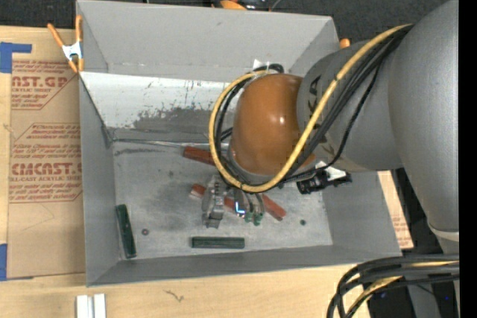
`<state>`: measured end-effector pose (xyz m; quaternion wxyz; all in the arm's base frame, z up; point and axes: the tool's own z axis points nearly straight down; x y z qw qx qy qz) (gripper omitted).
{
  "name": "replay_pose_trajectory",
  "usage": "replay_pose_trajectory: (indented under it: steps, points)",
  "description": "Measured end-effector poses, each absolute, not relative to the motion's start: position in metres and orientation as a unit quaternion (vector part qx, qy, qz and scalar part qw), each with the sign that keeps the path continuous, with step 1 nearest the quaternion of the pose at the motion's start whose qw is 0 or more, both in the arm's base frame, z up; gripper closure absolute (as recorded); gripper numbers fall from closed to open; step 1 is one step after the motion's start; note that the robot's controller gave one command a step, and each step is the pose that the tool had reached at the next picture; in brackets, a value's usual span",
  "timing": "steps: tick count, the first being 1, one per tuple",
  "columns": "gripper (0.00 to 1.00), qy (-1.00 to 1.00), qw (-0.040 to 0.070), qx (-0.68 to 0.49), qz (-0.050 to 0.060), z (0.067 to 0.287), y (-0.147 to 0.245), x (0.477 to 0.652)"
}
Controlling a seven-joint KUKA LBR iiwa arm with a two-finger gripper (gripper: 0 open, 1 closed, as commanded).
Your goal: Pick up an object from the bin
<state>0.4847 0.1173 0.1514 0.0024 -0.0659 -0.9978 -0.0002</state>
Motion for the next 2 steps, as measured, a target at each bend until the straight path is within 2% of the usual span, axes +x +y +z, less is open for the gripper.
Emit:
replay_pose_trajectory:
  steps: [1,2]
  points:
    - [0.0,-0.998,0.0,-0.066,0.0,0.153,0.116,0.486]
    - [0.0,-1.0,-0.002,0.004,0.001,0.068,0.017,0.532]
